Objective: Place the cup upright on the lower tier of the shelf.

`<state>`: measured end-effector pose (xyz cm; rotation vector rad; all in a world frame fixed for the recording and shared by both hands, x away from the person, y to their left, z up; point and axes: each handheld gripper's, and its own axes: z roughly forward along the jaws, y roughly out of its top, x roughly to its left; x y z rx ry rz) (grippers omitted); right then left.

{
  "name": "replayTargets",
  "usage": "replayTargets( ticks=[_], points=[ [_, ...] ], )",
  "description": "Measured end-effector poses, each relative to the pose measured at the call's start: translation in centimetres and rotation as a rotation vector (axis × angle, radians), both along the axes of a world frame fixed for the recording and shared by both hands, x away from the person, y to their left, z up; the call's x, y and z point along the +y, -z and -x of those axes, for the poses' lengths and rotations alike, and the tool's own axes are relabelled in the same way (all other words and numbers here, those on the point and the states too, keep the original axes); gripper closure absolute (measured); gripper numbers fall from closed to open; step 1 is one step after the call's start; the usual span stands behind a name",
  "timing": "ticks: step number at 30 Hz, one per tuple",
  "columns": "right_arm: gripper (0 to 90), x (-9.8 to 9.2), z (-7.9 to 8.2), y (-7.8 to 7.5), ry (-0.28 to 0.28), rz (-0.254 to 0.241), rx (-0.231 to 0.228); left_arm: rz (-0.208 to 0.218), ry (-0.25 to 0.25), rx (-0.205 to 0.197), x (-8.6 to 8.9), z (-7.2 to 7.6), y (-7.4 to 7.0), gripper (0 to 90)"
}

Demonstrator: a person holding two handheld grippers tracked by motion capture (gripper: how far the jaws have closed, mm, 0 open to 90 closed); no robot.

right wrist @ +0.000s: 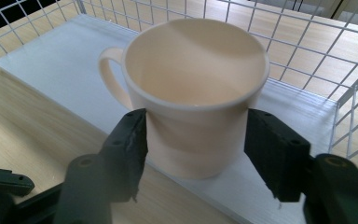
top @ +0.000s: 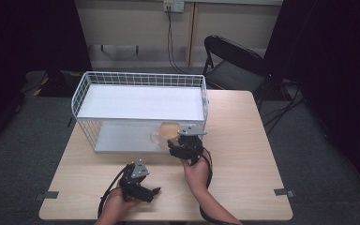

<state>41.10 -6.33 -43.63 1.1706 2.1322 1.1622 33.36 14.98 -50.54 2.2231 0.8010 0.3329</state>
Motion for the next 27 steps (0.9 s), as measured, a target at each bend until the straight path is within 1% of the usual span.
replayTargets(
  ticks=[4,5,6,10,14,15,18,27],
  points=[
    [45.4,-0.02,-0.02,0.10,-0.005,0.007,-0.011,0.001,0.000,0.000,0.00,0.00,0.00,2.5],
    [45.4,-0.02,-0.02,0.10,-0.005,0.007,-0.011,0.000,0.000,0.000,0.00,0.00,0.00,2.5],
    [46.5,-0.07,-0.07,0.08,-0.003,-0.002,-0.010,0.000,0.000,0.000,0.00,0.00,0.00,2.5],
    [51.6,-0.03,-0.05,-0.08,-0.004,-0.003,-0.020,0.000,0.000,0.000,0.00,0.00,0.00,2.5],
    [52.6,0.06,-0.10,-0.09,-0.004,0.003,-0.015,0.000,0.000,0.000,0.00,0.00,0.00,2.5],
    [55.6,0.10,-0.15,-0.03,-0.006,0.005,-0.017,0.000,0.000,0.000,0.00,0.00,0.00,2.5],
    [59.8,0.10,-0.20,0.07,-0.006,0.007,-0.020,0.000,0.000,0.000,0.00,0.00,0.00,2.5],
    [66.7,0.19,-0.48,0.31,0.001,0.003,-0.019,0.000,0.000,0.000,0.00,0.00,0.00,2.5]
  ],
)
